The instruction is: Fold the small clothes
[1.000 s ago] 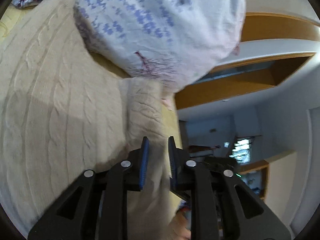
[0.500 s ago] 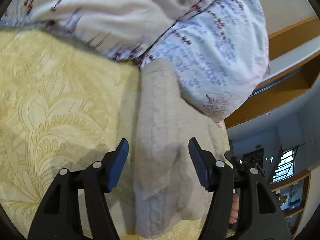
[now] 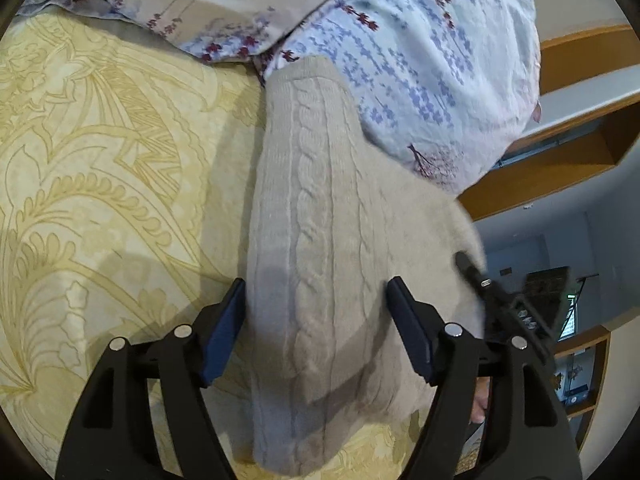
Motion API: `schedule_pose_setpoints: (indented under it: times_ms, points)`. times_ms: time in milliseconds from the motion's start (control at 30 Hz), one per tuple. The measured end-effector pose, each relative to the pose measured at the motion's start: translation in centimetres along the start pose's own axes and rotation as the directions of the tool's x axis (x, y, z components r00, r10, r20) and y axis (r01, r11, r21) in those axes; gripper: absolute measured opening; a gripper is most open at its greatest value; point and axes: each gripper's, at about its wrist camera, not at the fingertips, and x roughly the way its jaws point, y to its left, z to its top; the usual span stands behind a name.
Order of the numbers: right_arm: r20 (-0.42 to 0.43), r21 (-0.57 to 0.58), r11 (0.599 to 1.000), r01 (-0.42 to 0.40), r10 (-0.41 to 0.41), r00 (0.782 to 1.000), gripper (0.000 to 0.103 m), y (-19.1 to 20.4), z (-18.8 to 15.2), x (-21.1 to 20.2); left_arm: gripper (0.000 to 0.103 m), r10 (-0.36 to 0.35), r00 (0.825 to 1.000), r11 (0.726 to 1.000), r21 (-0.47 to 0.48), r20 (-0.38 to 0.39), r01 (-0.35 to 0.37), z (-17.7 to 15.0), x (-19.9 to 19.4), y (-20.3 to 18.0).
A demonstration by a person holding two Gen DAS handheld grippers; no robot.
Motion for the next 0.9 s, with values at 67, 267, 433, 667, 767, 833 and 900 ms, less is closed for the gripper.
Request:
schedule_pose_setpoints:
  times_ms: [67,267,433,667,767,833,900]
  points:
    - [0.061,-0.052,0.997,0.060,-0.057,0.997,0.016,0.6,0.4,-1.5,0.074,-0.010,1.000,1.000,0.018,-0.005,0.010,-0.3,0.0,-0.5]
    - [-0.077,0.033,0.981,0.191,-0.188,0.979,0.016,-4.2,-0.3,1.3,0.074,-0.015,0.999,0.998,0.056,-0.045,0.017,-1.3,1.1,-1.5]
    - [-0.010,0.043,0.992,0.119,-0.119,0.993,0.016,-4.1,-0.1,-0.1,0.073,-0.022,0.998,0.998,0.061,-0.061,0.026,-2.1,0.9,-1.2]
    - [-0.072,0.087,0.984,0.155,-0.149,0.986,0.020,-5.5,-0.2,1.1,0.072,-0.033,0.997,0.997,0.066,-0.072,0.038,-3.2,0.9,-1.2]
    - [-0.054,0.109,0.985,0.135,-0.129,0.990,0.035,-5.2,-0.6,-0.9,0.072,-0.044,0.996,0.997,0.064,-0.080,0.049,-3.8,0.5,-1.0]
    - [-0.043,0.103,0.989,0.108,-0.104,0.994,0.046,-5.0,-1.3,-2.8,0.071,-0.051,0.995,0.997,0.060,-0.083,0.056,-4.2,0.3,-0.8]
    - [-0.047,0.093,0.992,0.089,-0.085,0.995,0.046,-4.6,-2.6,-4.4,0.067,-0.056,0.995,0.997,0.055,-0.085,0.061,-4.6,0.1,-0.7]
